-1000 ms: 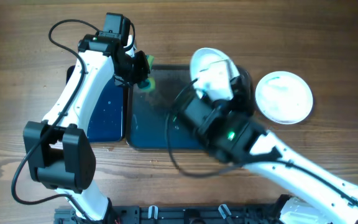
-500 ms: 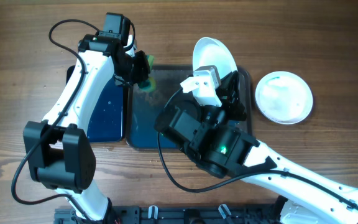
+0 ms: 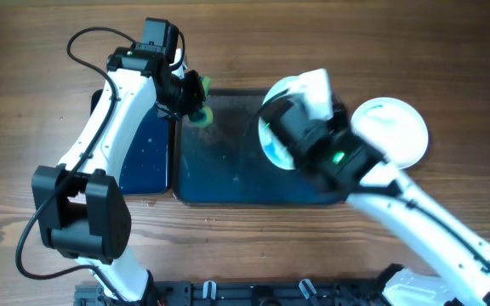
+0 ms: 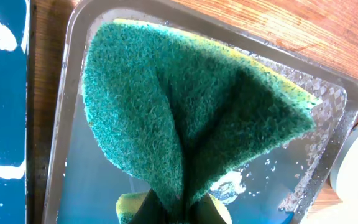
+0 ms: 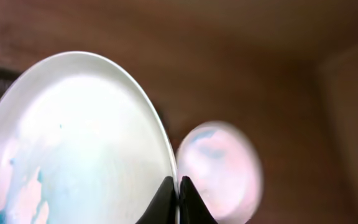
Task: Clean dirty plates on tray and stack at the side
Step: 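Lift the scrubbed plate with the right gripper and carry it rightward, then lower the plate onto the right-side stack and open the right gripper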
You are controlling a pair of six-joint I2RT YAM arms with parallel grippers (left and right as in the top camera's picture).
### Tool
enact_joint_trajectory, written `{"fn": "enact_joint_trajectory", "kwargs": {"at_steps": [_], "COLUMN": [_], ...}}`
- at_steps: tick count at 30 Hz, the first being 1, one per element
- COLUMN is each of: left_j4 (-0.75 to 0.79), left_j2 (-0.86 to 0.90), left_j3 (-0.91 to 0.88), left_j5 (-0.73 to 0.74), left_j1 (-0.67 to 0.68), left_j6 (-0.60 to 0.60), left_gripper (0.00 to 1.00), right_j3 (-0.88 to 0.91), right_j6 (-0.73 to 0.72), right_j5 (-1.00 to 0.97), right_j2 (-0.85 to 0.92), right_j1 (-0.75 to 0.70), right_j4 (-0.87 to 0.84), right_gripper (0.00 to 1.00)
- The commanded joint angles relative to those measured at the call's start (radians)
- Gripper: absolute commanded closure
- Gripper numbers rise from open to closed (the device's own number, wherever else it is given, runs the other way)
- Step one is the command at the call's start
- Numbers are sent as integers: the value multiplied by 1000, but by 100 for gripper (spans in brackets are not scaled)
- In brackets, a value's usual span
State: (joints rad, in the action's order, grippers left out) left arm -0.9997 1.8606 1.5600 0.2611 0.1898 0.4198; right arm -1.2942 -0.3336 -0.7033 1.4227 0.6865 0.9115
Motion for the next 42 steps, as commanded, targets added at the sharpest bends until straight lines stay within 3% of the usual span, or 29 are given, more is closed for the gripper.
{"fn": "enact_joint_trajectory", "kwargs": {"at_steps": [1, 6, 12, 15, 25, 30, 37, 42], "left_j4": [0, 0, 0, 0, -7, -12, -80, -195], "left_j2": [-9, -9, -9, -9, -9, -16, -107, -145], "left_j3": [10, 10, 10, 10, 10, 11, 37, 36], "left_j5": [19, 19, 19, 19, 18, 19, 7, -100], "left_j1": [3, 3, 3, 3, 3, -1, -95, -213], "left_j6": [-20, -20, -20, -20, -21, -24, -126, -198], "left_gripper": [96, 96, 96, 96, 96, 96, 96, 96], "right_j3": [-3, -3, -1, 19, 124, 102, -95, -136], "right_j6": [-63, -90, -114, -115, -97, -76, 48, 151], "right_j5": [540, 779, 784, 783, 776, 802, 930, 1057], "right_j2": [-16, -10, 64, 127, 274, 250, 203, 161], "right_j1": [-256, -620, -957, -1035, -1078, -1077, -1067, -996], "right_j4": [-4, 9, 9, 6, -34, -9, 155, 156], "right_gripper": [96, 95, 96, 96, 95, 67, 62, 50]}}
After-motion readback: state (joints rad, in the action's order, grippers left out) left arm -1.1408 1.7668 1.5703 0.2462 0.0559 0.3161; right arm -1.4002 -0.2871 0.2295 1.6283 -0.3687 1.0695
